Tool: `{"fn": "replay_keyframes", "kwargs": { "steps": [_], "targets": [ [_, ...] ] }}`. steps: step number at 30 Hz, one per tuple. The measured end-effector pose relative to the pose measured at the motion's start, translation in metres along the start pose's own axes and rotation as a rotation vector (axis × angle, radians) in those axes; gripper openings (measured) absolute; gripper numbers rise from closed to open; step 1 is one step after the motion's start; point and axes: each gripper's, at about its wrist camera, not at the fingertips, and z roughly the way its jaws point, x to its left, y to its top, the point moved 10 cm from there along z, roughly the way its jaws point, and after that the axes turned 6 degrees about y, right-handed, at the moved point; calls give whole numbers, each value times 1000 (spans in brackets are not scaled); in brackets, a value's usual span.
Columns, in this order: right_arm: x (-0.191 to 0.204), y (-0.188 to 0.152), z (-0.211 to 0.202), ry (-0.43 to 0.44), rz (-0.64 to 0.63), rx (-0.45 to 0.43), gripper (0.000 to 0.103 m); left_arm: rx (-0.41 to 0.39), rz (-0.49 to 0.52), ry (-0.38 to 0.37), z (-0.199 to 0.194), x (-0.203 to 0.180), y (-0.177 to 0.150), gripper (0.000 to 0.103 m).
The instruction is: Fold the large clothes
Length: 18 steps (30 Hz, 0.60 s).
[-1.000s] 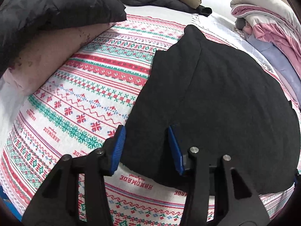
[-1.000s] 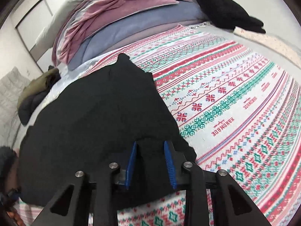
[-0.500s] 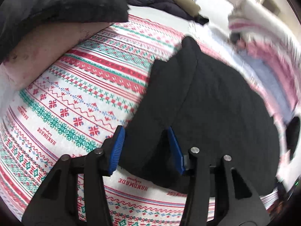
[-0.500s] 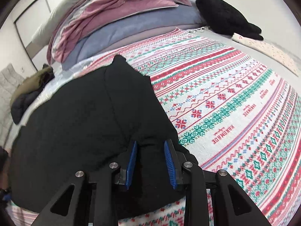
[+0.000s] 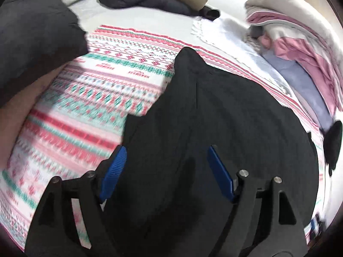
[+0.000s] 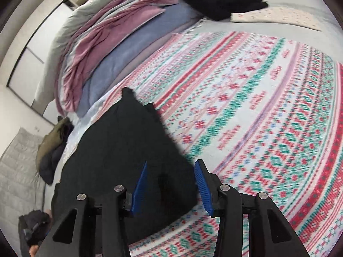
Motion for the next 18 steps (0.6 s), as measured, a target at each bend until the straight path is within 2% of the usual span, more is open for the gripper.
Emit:
{"fn": "replay_keyframes", "kwargs": {
  "steps": [2,5,6,7,9,10,12,15,18],
  "targets": [
    [-6,2,-1,1,27,-5,46,36,5,-20,19,-8,16,78],
    [-3,2,-2,51,62,5,46,72,-19,10,46,-6,29,78],
    [-1,2,-3,59,62,7,46,61,-51,-12,51,-5,32,77],
    [2,1,-3,60,56,11,46,43,-76,-26,52,-3,33,72],
    [4,-1,-1,50,40,19,46,17,-84,-44,55,-6,32,12],
    [5,-1,0,46,35,21,46,12,-73,-52,55,-9,31,10],
    [7,-2,2,28,16,23,46,-42,-48,-15,46,-10,33,6],
    [9,-3,1,21,-7,15,47,-92,-116,-12,31,0,38,6],
    [15,-3,0,19,-38,1,47,-83,-170,-25,30,10,43,6]
  ]
}}
